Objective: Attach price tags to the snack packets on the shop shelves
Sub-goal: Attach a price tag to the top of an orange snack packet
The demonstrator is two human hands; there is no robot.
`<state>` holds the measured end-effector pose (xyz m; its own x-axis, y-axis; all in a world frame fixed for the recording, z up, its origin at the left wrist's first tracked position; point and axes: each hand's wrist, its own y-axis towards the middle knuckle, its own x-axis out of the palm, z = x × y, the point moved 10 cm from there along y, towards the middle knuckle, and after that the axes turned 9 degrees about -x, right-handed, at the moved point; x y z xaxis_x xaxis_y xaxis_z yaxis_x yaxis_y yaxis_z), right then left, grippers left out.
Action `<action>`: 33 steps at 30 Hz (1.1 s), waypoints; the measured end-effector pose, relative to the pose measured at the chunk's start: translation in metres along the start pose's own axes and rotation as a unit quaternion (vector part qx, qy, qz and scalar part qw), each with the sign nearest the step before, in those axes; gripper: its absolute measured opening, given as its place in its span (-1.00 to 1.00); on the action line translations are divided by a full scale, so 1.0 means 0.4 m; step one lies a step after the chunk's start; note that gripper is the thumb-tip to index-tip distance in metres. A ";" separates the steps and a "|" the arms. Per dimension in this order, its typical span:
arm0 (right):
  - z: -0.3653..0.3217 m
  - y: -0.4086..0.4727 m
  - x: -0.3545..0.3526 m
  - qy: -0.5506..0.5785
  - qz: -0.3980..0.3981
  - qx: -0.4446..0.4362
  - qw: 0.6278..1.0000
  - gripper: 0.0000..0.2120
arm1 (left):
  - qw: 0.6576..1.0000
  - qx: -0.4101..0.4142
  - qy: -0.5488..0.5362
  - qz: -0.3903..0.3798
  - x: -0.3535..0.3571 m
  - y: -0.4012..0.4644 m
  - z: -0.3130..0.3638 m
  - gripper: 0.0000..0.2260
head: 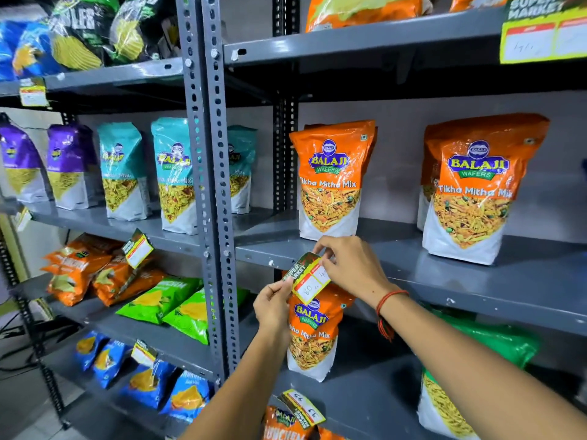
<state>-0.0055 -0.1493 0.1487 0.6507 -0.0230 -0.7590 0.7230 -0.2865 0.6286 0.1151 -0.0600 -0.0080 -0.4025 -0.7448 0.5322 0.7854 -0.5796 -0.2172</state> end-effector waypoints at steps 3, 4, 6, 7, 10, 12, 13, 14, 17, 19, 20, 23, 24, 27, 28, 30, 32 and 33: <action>0.006 -0.045 0.011 0.006 -0.001 0.032 0.999 -0.83 | 0.997 0.044 0.061 -0.011 -0.024 0.011 0.045 -0.87; 0.007 -0.061 0.014 0.011 -0.002 0.044 0.999 -0.83 | 0.994 0.057 0.085 -0.020 -0.029 0.018 0.057 -0.88; 0.011 -0.088 0.020 0.010 -0.010 0.051 0.999 -0.81 | 0.988 0.084 0.123 -0.034 -0.034 0.024 0.074 -0.88; 0.008 -0.098 0.019 0.009 -0.006 0.053 0.999 -0.81 | 0.985 0.095 0.138 -0.038 -0.035 0.025 0.083 -0.88; 0.001 -0.114 -0.004 0.047 0.063 0.070 0.994 -0.86 | 0.973 0.131 0.180 -0.055 -0.025 0.029 0.118 -0.88; -0.003 -0.120 -0.025 0.023 0.110 0.075 0.991 -0.84 | 0.967 0.148 0.199 -0.063 -0.012 0.035 0.138 -0.87; -0.004 -0.123 -0.034 -0.001 0.126 0.078 0.989 -0.83 | 0.964 0.152 0.207 -0.066 -0.004 0.039 0.146 -0.86; -0.003 -0.124 -0.041 -0.026 0.138 0.081 0.987 -0.82 | 0.960 0.159 0.220 -0.065 0.003 0.045 0.153 -0.86; 0.007 -0.126 -0.045 -0.087 0.148 0.090 0.981 -0.80 | 0.940 0.201 0.272 -0.051 0.026 0.050 0.177 -0.81; 0.019 -0.125 -0.032 -0.115 0.144 0.100 0.978 -0.81 | 0.926 0.222 0.303 -0.047 0.039 0.057 0.186 -0.78; 0.027 -0.125 -0.024 -0.124 0.142 0.107 0.976 -0.81 | 0.921 0.228 0.314 -0.044 0.043 0.064 0.187 -0.78; 0.043 -0.119 -0.005 -0.156 0.137 0.130 0.970 -0.81 | 0.910 0.236 0.338 -0.037 0.048 0.083 0.186 -0.77; 0.046 -0.115 -0.002 -0.165 0.138 0.134 0.967 -0.80 | 0.905 0.243 0.346 -0.035 0.050 0.086 0.186 -0.76; 0.044 -0.112 -0.001 -0.188 0.140 0.130 0.963 -0.75 | 0.896 0.269 0.353 -0.019 0.041 0.080 0.201 -0.67; 0.045 -0.113 -0.006 -0.194 0.142 0.135 0.961 -0.71 | 0.895 0.274 0.352 -0.011 0.035 0.078 0.207 -0.64; 0.055 -0.126 -0.029 -0.194 0.161 0.160 0.954 -0.59 | 0.892 0.288 0.348 -0.008 0.031 0.068 0.215 -0.59; 0.068 -0.140 -0.052 -0.184 0.179 0.181 0.949 -0.53 | 0.895 0.304 0.326 -0.028 0.044 0.051 0.220 -0.60; 0.070 -0.146 -0.057 -0.180 0.182 0.180 0.950 -0.53 | 0.897 0.310 0.312 -0.041 0.056 0.041 0.220 -0.62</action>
<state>-0.0693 -0.1590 0.1244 0.6744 -0.4906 -0.5518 0.2963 -0.5048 0.8108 0.1603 -0.0572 0.0724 -0.5030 -0.8608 -0.0775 0.7743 -0.4886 0.4021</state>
